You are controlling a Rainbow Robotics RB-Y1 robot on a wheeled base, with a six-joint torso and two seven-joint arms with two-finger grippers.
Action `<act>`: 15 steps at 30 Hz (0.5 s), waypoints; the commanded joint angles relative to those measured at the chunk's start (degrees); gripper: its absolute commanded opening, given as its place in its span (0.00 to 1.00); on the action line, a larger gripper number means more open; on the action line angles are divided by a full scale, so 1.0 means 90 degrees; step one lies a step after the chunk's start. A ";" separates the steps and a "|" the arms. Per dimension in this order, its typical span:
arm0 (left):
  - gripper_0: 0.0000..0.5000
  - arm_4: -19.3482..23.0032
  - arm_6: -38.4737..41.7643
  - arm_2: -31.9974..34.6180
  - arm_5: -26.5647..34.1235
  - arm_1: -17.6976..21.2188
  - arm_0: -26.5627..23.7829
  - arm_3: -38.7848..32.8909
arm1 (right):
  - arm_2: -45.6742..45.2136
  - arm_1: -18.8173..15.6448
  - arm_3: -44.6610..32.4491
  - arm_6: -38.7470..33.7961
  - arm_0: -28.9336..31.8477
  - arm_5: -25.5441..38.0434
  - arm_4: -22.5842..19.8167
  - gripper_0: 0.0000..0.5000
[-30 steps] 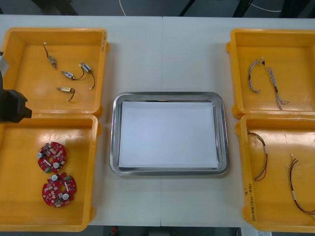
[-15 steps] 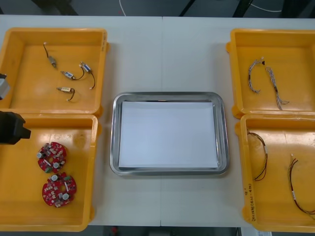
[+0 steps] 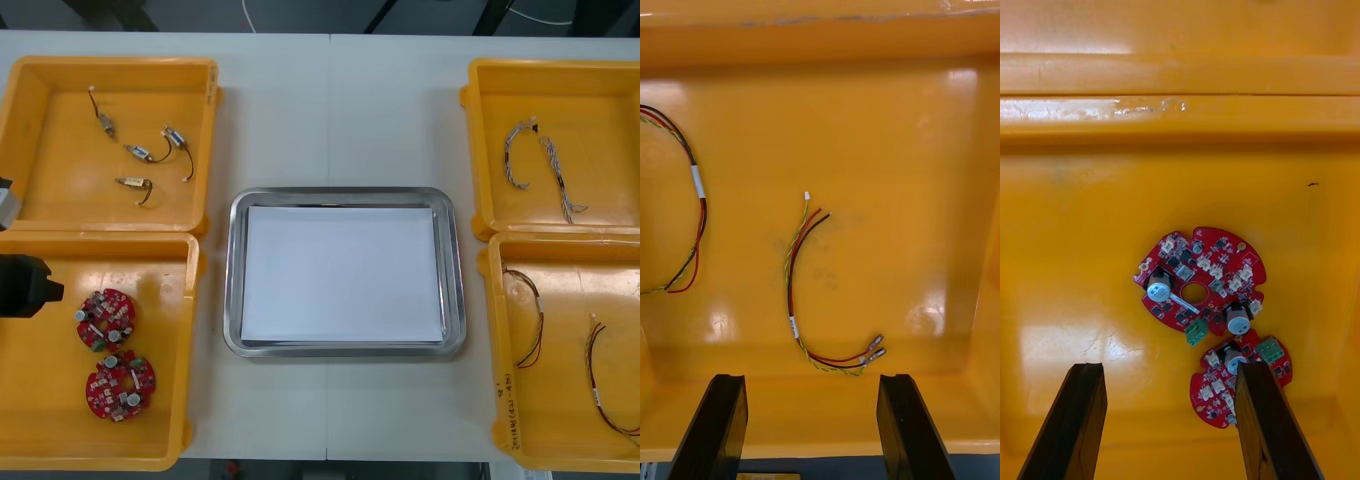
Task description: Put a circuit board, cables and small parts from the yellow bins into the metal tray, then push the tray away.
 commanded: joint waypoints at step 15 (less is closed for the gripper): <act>1.00 -0.0460 -0.0577 -0.0837 -0.1029 0.0387 0.0139 0.0622 | 0.0471 0.0598 -0.0700 0.0213 0.1160 -0.0749 0.0986 1.00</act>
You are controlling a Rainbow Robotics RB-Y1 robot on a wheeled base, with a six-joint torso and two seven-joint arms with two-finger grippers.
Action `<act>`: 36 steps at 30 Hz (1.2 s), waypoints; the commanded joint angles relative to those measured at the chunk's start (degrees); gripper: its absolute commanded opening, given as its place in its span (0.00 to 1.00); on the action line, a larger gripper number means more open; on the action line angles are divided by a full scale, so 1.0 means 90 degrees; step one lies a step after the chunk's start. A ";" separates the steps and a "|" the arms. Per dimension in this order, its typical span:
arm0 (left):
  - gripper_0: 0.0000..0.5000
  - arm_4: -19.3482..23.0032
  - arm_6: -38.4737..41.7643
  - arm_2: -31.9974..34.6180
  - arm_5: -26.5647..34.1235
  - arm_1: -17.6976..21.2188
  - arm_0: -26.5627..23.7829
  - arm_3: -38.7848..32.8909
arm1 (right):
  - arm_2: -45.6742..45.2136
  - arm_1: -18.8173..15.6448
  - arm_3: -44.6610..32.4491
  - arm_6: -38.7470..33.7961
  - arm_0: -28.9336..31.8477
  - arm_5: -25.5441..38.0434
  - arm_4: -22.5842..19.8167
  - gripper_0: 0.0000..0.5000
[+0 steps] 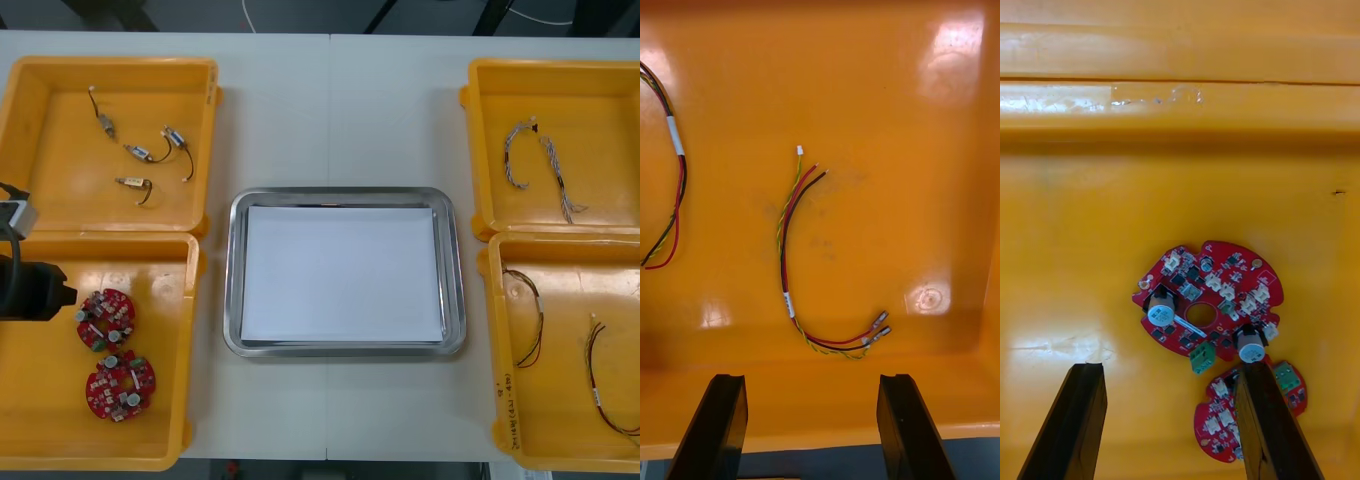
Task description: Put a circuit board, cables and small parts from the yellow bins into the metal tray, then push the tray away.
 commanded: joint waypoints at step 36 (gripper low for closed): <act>1.00 -0.0511 -0.0967 -0.1021 -0.1735 0.0326 0.0496 0.1009 | 0.2046 -0.0023 0.1125 0.0301 0.0694 -0.2462 0.1046 1.00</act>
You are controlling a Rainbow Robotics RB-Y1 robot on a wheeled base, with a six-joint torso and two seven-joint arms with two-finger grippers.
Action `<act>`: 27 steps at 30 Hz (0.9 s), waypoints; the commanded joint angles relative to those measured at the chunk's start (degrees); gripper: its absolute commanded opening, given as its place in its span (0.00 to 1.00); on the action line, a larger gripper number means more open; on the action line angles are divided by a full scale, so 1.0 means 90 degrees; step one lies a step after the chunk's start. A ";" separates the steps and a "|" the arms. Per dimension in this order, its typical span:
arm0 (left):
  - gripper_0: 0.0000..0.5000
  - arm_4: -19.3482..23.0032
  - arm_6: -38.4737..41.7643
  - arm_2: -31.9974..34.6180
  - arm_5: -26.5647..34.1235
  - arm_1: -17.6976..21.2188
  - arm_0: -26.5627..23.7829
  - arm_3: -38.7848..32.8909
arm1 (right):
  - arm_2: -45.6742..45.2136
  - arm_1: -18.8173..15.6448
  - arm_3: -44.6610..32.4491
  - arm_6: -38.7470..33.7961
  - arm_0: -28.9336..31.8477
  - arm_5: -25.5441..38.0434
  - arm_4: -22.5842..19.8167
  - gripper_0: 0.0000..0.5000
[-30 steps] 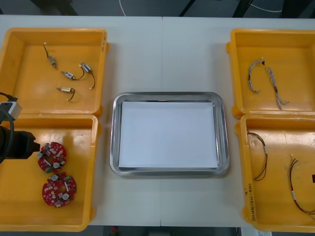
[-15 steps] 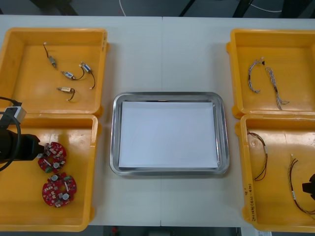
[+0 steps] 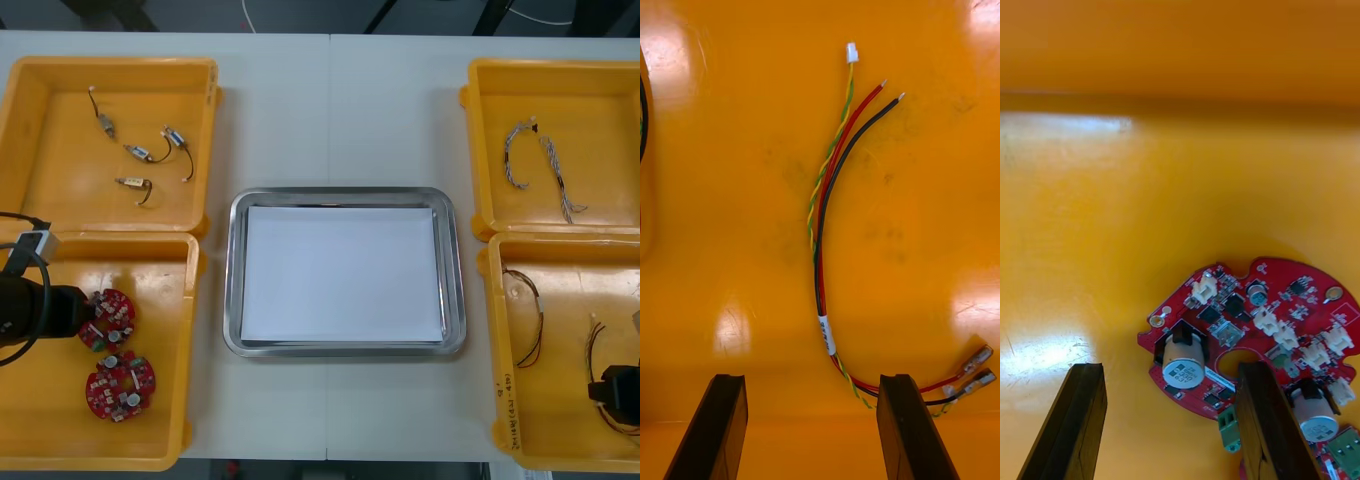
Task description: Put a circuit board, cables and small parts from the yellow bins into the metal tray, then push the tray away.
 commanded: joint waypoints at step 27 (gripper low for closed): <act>0.66 -0.0316 -0.0929 -0.0456 -0.0744 0.0273 0.0239 0.0283 | 0.0956 -0.0306 0.0950 0.0426 0.0219 -0.1534 0.0359 1.00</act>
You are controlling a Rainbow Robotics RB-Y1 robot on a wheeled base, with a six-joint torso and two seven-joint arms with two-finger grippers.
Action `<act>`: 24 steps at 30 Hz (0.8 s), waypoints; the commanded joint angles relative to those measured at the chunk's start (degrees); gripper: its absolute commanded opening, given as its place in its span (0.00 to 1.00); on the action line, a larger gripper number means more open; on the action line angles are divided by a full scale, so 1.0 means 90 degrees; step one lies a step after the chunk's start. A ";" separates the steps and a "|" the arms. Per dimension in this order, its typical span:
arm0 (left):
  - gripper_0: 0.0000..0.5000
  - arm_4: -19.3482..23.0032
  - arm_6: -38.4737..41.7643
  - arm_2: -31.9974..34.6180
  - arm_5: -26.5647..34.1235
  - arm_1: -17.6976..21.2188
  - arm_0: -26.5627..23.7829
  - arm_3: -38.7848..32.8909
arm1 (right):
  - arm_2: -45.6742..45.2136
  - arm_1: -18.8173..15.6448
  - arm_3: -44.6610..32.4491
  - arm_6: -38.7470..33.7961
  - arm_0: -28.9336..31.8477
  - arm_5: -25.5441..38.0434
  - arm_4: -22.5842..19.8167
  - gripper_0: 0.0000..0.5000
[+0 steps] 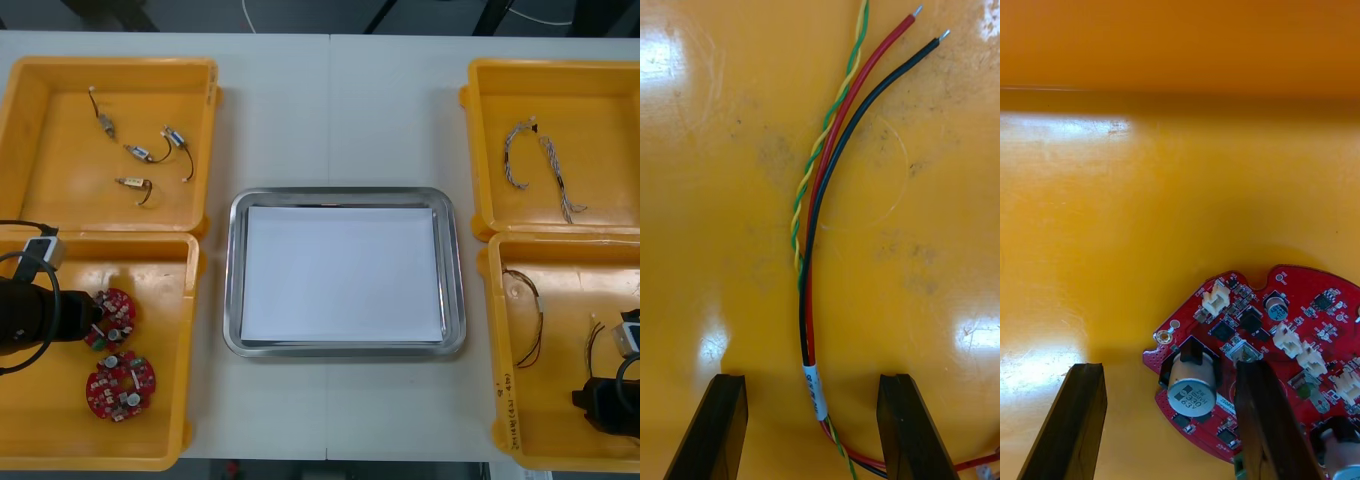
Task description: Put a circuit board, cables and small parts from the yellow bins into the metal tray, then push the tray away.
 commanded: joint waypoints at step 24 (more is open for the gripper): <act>0.00 0.0315 -0.0890 0.0664 0.1011 0.0269 0.0168 -0.0684 | 0.0187 -0.0284 0.0102 0.0203 0.0396 -0.0358 0.0027 0.00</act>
